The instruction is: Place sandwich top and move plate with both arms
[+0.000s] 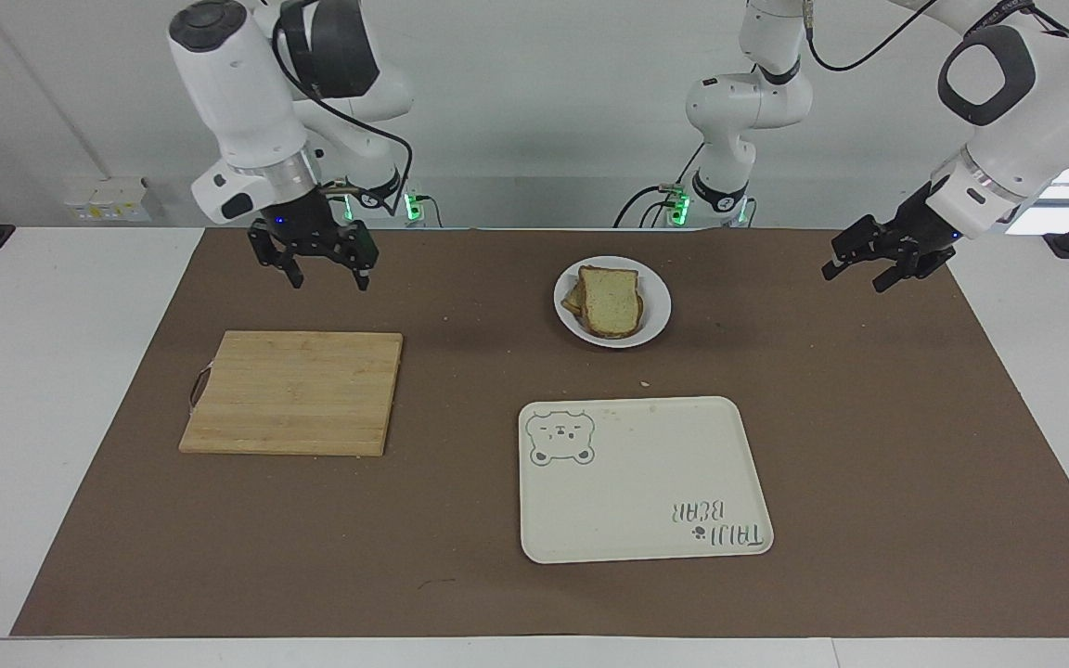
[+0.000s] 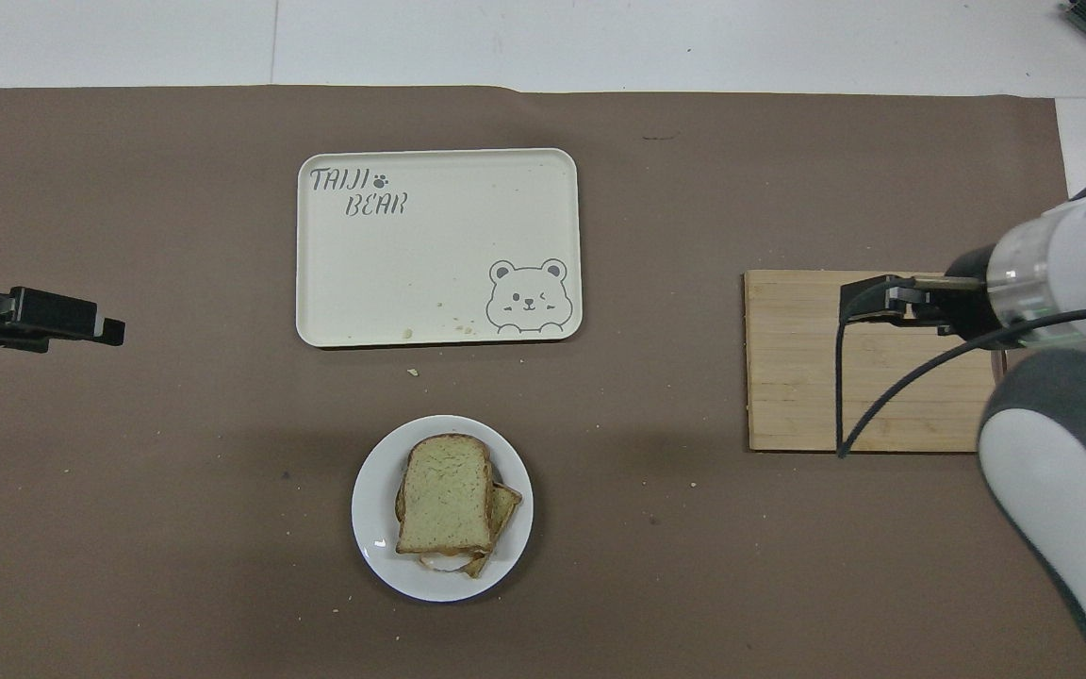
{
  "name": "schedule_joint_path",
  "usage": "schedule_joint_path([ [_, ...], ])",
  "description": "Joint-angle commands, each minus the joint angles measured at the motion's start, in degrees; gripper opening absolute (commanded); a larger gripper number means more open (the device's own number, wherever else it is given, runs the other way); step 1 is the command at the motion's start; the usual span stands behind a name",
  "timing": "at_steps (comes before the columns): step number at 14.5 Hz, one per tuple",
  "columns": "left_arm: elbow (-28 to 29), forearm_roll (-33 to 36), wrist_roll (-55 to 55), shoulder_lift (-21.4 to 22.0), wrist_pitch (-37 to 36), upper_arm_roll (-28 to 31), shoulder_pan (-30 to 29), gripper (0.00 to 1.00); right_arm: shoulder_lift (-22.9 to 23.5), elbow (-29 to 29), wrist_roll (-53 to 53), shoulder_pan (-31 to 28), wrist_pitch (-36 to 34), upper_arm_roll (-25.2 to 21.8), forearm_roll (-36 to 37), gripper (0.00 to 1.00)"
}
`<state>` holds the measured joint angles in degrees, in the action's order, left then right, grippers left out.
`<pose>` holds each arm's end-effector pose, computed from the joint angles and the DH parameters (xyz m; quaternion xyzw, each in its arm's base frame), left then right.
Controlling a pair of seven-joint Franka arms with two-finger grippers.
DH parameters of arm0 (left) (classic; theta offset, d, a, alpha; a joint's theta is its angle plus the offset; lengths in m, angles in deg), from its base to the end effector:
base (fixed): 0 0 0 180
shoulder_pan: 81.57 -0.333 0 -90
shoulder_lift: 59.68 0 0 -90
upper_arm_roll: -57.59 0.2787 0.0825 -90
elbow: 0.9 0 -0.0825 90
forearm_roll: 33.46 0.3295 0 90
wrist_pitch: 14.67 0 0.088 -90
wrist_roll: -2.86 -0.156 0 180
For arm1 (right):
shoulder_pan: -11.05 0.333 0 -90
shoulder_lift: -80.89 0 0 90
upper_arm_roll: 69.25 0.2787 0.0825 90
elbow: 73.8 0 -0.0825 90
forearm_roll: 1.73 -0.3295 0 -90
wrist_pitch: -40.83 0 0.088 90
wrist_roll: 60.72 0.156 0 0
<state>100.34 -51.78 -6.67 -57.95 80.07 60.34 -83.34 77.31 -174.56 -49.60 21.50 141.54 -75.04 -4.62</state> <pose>0.4908 -0.0077 0.4857 0.9862 -0.0234 -0.0214 0.1625 0.4975 0.0465 0.5067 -0.9973 0.0602 -0.0265 0.0320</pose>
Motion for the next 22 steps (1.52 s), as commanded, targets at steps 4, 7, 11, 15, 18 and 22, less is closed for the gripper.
schedule_joint_path([
  [4, 0.19, 1.1, -0.49, 0.64, 0.45, -0.12, 0.01, 1.0, 0.5, 9.78, -5.4, -5.79, -9.81, -0.46, 1.48, 1.0],
  [7, 0.19, 1.1, -0.49, 0.64, 0.45, -0.12, 0.01, 1.0, -1.06, 9.98, -7.52, -7.64, -10.79, -0.2, 2.89, 1.0],
  [11, 0.19, 1.1, -0.49, 0.64, 0.36, -0.12, 0.01, 1.0, -1.87, 8.83, -8.57, -7.56, -13.08, 0.07, 2.62, 1.0],
  [15, 0.19, 1.1, -0.49, 0.64, 0.36, -0.12, 0.01, 1.0, -1.87, 8.13, -10.15, -7.47, -11.32, -0.02, 3.15, 1.0],
  [18, 0.19, 1.1, -0.58, 0.64, 0.44, -0.12, 0.01, 1.0, -2.57, 7.25, -10.33, -7.82, -11.4, 0.07, 3.15, 1.0],
  [22, 0.19, 1.1, -0.49, 0.64, 0.45, -0.12, 0.01, 1.0, -2.75, 6.99, -10.24, -7.73, -11.32, 0.07, 3.06, 1.0],
])
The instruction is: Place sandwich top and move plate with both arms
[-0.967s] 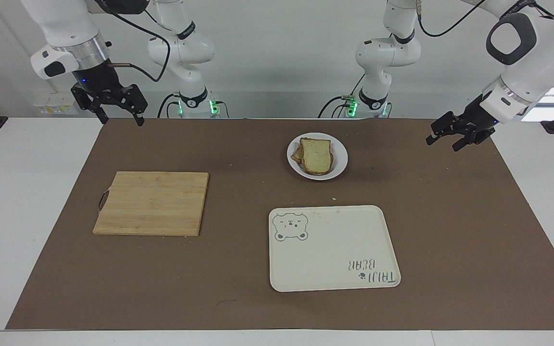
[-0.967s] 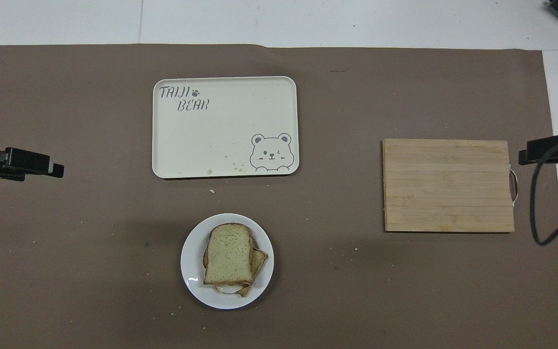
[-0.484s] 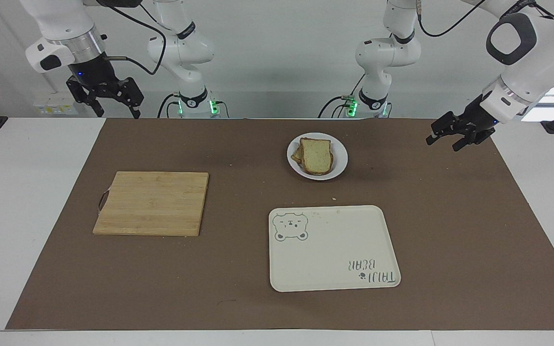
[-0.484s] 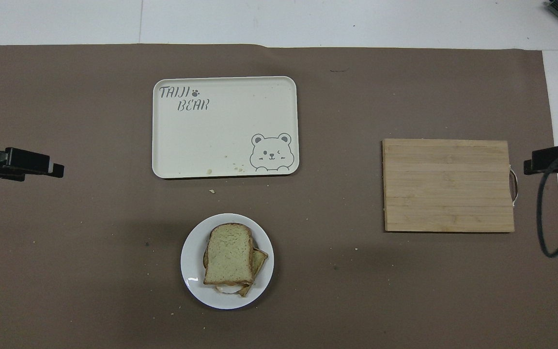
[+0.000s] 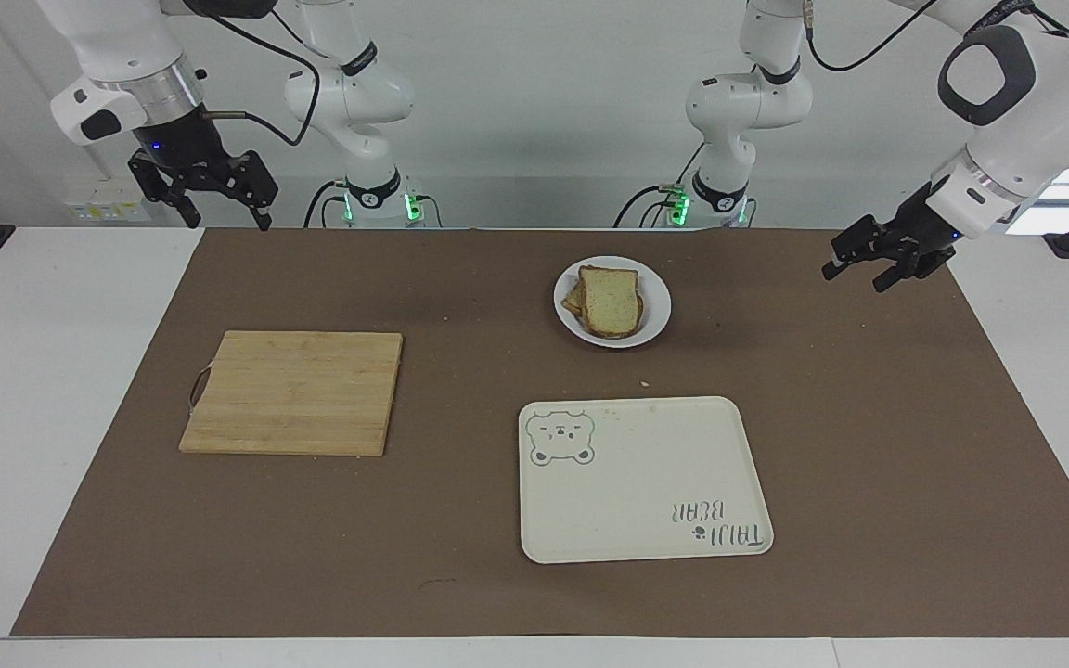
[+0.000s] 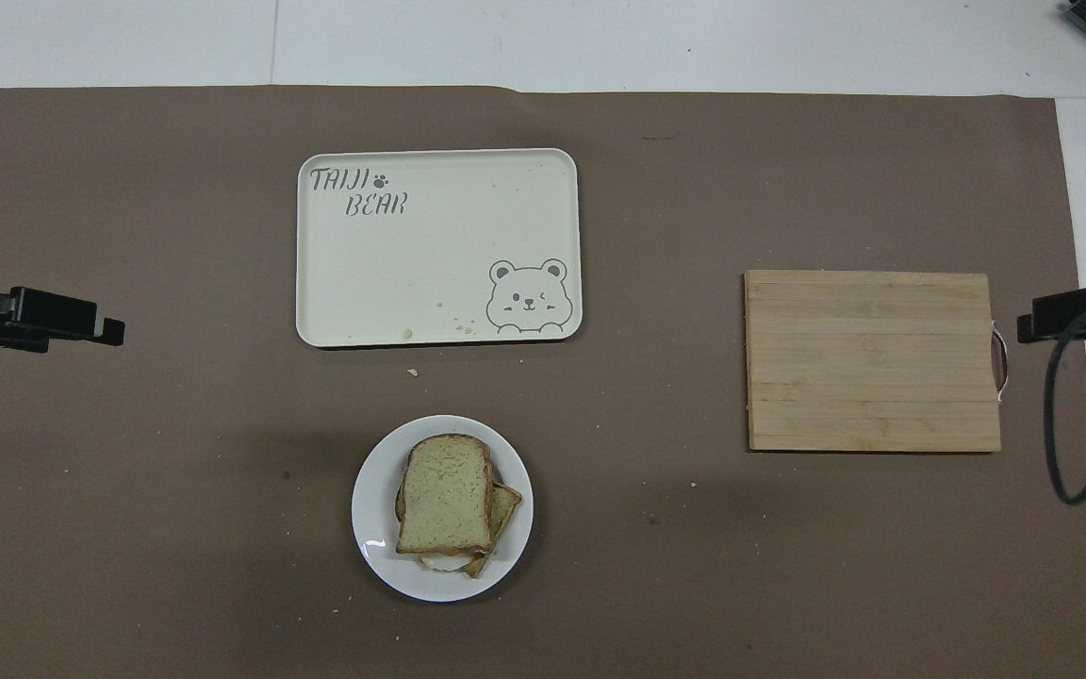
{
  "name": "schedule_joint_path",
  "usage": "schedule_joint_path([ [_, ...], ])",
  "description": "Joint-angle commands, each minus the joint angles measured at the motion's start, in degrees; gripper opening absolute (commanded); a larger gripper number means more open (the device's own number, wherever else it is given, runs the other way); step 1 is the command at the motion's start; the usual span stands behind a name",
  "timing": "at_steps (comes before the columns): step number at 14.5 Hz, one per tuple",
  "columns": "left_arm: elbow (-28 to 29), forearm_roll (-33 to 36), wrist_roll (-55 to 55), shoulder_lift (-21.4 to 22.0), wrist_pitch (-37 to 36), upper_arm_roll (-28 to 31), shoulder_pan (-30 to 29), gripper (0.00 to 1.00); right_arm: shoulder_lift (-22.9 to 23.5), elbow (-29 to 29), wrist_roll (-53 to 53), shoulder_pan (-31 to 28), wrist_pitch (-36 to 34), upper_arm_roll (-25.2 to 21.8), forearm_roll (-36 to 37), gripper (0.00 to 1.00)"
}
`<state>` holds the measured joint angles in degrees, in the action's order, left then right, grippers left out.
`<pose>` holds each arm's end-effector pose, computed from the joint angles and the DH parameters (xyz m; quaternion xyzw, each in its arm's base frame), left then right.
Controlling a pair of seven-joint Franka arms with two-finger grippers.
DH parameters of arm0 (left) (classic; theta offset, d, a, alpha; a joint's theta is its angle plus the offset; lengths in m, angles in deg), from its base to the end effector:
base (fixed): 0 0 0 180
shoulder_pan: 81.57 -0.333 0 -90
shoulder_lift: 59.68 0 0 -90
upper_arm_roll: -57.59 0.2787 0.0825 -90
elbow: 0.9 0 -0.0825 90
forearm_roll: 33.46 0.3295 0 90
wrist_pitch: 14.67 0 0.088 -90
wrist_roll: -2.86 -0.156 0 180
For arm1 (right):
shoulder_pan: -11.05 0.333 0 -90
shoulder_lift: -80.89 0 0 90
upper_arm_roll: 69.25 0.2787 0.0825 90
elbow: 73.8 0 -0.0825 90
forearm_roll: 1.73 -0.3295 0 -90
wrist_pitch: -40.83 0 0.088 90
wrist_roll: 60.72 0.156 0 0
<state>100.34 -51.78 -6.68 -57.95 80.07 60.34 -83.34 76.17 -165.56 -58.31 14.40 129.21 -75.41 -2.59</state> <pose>0.4908 -0.0077 0.4857 0.9862 -0.0235 -0.0214 0.1625 0.4753 -0.0228 0.5629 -0.9988 0.0451 -0.0115 0.0119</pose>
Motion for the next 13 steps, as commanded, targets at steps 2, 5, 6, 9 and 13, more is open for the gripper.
schedule_joint_path([
  [2, 0.19, 1.1, -0.48, 0.64, 0.44, -0.12, 0.01, 1.0, -1.61, -2.02, -1.7, -0.63, 1.01, 0.44, 1.04, 1.0],
  [5, 0.19, 1.1, -0.48, 0.64, 0.44, -0.12, 0.01, 1.0, -1.61, -2.02, -1.88, -0.28, 1.19, 0.44, 1.3, 1.0],
  [6, 0.19, 1.1, -0.48, 0.64, 0.36, -0.12, 0.01, 1.0, -1.52, -2.1, -1.88, -0.1, 1.19, 0.44, 1.47, 1.0],
  [9, 0.19, 1.1, -0.48, 0.64, 0.36, -0.12, 0.01, 1.0, -1.61, -2.71, -2.06, -0.01, 2.68, 1.05, 3.5, 1.0],
  [13, 0.19, 1.1, -0.48, 0.64, 0.44, -0.12, 0.01, 1.0, -1.61, -2.72, -2.32, -0.1, 2.68, 1.14, 3.5, 1.0],
])
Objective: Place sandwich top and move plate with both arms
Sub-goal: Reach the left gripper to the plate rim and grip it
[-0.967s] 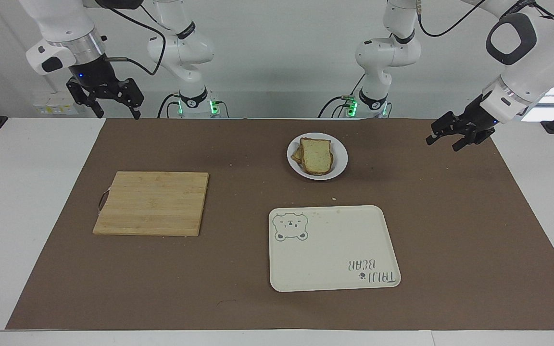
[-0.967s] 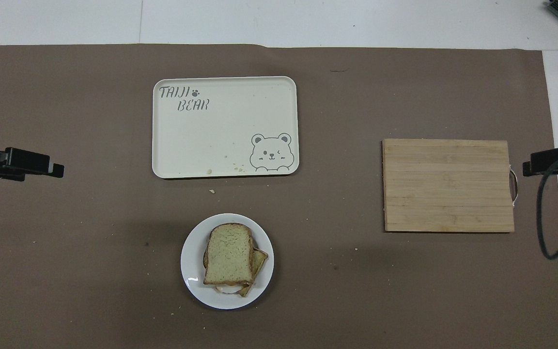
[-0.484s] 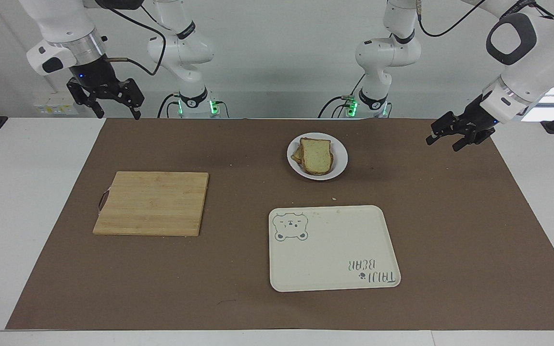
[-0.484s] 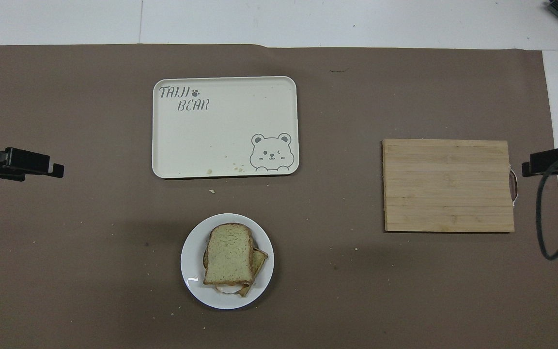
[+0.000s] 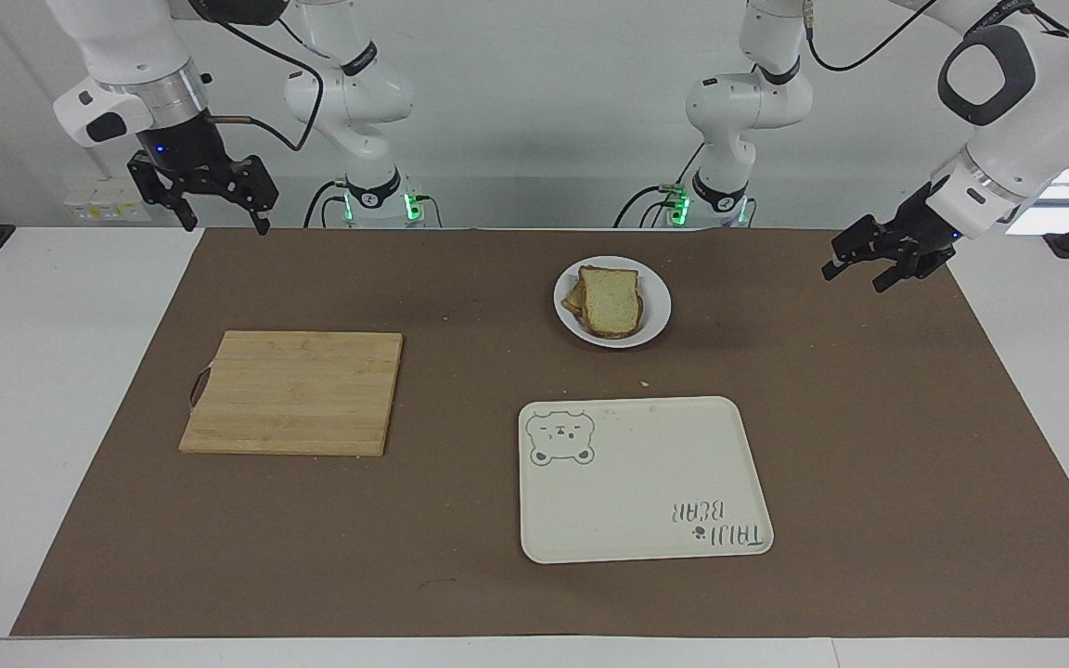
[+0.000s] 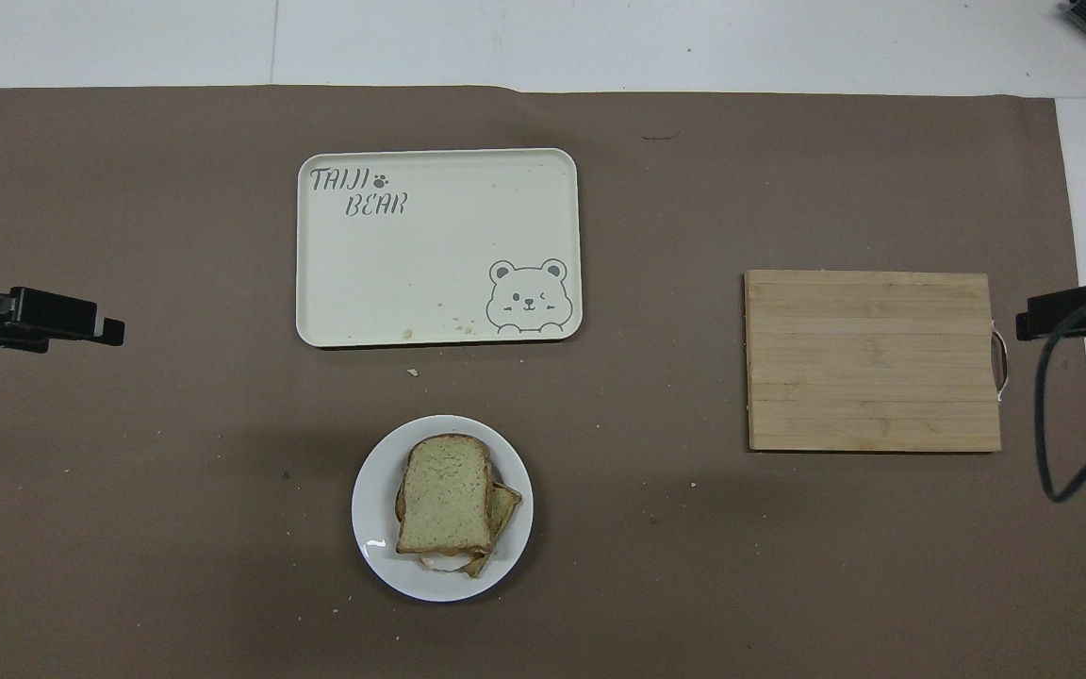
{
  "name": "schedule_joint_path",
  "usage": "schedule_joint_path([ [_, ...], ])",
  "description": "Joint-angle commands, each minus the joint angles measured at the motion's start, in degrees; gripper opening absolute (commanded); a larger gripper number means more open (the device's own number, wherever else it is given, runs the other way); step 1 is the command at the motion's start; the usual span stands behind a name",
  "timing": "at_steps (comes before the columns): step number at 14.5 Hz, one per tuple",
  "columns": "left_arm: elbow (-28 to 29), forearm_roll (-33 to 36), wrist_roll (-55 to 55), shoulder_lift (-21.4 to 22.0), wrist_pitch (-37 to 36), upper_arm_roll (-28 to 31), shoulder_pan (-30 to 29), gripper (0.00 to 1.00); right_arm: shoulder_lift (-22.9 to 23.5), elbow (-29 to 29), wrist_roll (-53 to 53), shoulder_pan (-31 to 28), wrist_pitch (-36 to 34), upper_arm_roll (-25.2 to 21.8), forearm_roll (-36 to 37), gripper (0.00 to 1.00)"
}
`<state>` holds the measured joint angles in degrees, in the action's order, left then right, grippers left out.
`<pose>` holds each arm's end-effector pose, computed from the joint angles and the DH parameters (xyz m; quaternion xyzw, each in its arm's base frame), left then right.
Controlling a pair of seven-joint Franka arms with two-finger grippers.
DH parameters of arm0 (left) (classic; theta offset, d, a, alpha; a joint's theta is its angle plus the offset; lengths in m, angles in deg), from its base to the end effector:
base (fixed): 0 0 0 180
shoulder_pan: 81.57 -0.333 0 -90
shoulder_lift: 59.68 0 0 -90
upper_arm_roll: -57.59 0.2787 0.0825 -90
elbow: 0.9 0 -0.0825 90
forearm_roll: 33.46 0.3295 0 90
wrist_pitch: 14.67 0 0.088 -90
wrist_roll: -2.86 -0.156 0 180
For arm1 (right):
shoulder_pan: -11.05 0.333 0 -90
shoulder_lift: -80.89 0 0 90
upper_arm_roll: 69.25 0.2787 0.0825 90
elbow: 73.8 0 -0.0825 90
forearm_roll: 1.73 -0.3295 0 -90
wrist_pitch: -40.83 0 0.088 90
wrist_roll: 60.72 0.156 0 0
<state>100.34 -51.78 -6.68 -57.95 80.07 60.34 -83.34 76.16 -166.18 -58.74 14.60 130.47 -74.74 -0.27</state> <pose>0.4908 -0.0077 0.4857 0.9862 -0.0235 -0.0214 0.1625 0.4781 -0.0218 0.5605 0.9992 -0.0344 0.0172 0.0088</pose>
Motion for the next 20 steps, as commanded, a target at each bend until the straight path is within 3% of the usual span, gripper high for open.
schedule_joint_path([
  [1, 0.19, 1.1, -0.48, 0.64, 0.44, -0.12, 0.01, 1.0, -1.69, -2.1, -1.72, -0.3, 1.33, 0.39, 1.09, 1.0],
  [4, 1.32, 1.01, 0.22, 1.6, -0.6, -0.12, 0.01, 1.0, -1.6, -2.01, -1.72, -0.3, 1.33, 0.39, 0.82, 1.0],
  [8, 14.22, 0.66, 1.98, 8.01, 3.33, -1.35, 4.14, 1.0, -1.6, -2.01, -1.72, -0.3, 1.33, 0.39, 0.73, 1.0],
  [14, 32.77, -7.06, 1.98, 10.57, 15.63, -1.35, 11.52, 1.0, -1.52, -2.01, -1.8, -0.39, 1.33, 0.39, 0.56, 1.0],
  [18, 44.03, -13.65, 1.1, 10.22, 29.86, -1.35, 17.92, 1.0, -1.52, -2.01, -1.8, -0.39, 1.33, 0.39, 0.56, 1.0],
  [19, 45.61, -14.63, 1.1, 9.61, 31.97, -1.43, 18.99, 0.96, -1.6, -2.01, -1.8, -0.39, 1.33, 0.39, 0.56, 1.0],
  [20, 47.02, -15.42, 0.93, 9.0, 34.35, -1.44, 20.3, 0.85, -1.52, -2.01, -1.8, -0.39, 1.33, 0.39, 0.56, 1.0],
])
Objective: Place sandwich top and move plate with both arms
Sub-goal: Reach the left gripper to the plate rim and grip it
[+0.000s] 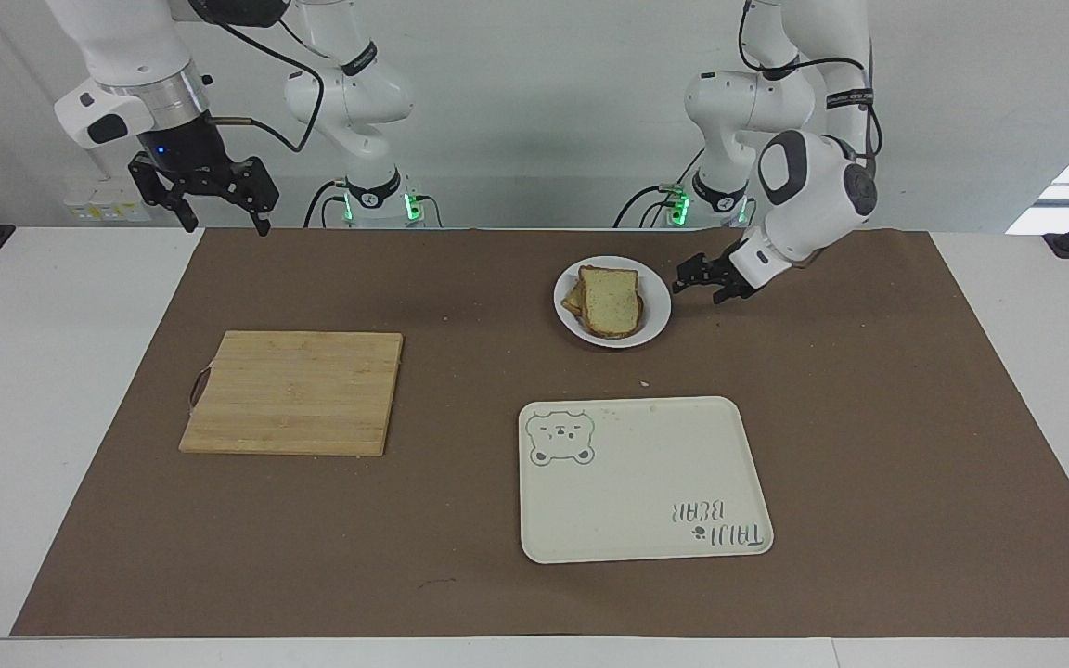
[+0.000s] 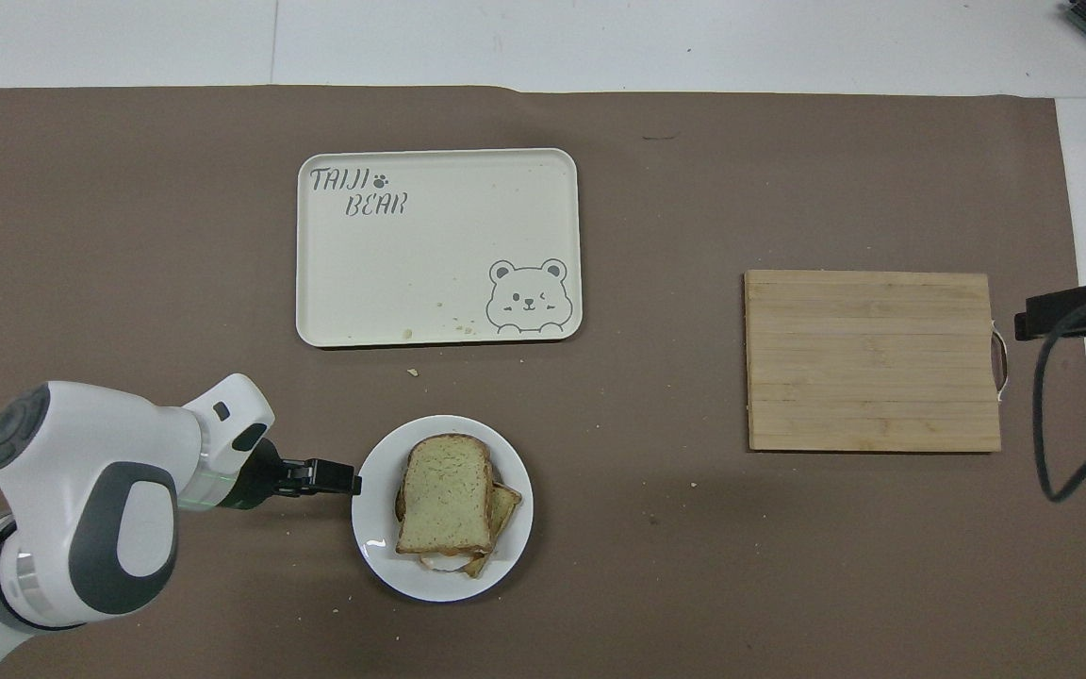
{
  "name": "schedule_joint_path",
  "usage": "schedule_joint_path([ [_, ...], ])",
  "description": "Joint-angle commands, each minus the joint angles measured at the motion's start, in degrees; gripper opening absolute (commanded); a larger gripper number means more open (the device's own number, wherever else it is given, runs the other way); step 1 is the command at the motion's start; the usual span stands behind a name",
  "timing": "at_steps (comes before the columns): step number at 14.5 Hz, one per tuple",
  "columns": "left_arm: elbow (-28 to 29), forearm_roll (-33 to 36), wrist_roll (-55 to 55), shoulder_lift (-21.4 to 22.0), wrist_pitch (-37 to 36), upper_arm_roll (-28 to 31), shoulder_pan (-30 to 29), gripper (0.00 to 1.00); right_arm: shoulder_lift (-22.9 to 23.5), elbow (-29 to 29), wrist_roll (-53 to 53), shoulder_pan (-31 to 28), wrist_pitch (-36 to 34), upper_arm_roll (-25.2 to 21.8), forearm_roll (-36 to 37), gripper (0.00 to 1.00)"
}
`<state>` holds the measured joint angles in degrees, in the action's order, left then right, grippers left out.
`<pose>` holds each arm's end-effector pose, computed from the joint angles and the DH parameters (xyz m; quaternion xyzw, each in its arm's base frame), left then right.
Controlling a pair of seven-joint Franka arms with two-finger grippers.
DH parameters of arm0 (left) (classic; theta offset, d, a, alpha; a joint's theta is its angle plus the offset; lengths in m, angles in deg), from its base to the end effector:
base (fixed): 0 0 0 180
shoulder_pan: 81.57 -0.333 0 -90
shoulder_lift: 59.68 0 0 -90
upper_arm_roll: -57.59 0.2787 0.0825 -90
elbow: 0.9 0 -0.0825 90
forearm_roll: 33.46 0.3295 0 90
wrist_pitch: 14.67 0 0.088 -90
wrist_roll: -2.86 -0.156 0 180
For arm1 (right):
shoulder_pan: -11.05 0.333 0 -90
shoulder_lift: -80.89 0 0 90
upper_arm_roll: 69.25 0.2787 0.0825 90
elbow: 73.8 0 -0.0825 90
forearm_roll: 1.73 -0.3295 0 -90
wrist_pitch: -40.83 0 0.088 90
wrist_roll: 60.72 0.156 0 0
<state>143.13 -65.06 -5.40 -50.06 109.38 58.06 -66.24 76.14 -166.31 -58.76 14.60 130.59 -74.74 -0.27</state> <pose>0.3707 -0.1418 0.2892 0.9732 -0.0234 -0.0990 0.2062 0.4782 -0.0218 0.5599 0.9992 -0.0342 0.0173 0.0088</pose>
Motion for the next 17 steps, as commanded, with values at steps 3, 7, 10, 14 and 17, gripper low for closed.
schedule_joint_path([
  [3, 6.96, -6.71, -0.87, -1.17, 10.68, 0.85, 7.16, 0.6, -1.49, -1.79, -1.79, -0.39, 1.21, 0.39, 0.56, 1.0],
  [7, 7.84, -8.13, -2.37, -2.33, 12.89, 0.85, 9.28, 0.02, -1.49, -1.79, -2.05, -0.83, 1.04, 0.3, 0.56, 1.0],
  [10, 6.71, -12.15, -4.99, -3.2, 12.28, 1.02, 7.97, 0.0, -1.58, -1.79, -1.88, -0.83, 1.04, 0.3, 0.21, 1.0],
  [14, -0.84, -15.86, -10.36, -6.97, 3.86, 1.02, -0.01, 0.0, -1.49, -1.53, -1.79, -0.83, 0.86, 0.3, 0.03, 1.0],
  [17, -6.11, -20.68, -14.05, -9.52, -1.68, 1.11, -3.89, 0.0, -1.4, -1.44, -1.7, -0.39, 0.86, 0.3, 0.03, 1.0],
])
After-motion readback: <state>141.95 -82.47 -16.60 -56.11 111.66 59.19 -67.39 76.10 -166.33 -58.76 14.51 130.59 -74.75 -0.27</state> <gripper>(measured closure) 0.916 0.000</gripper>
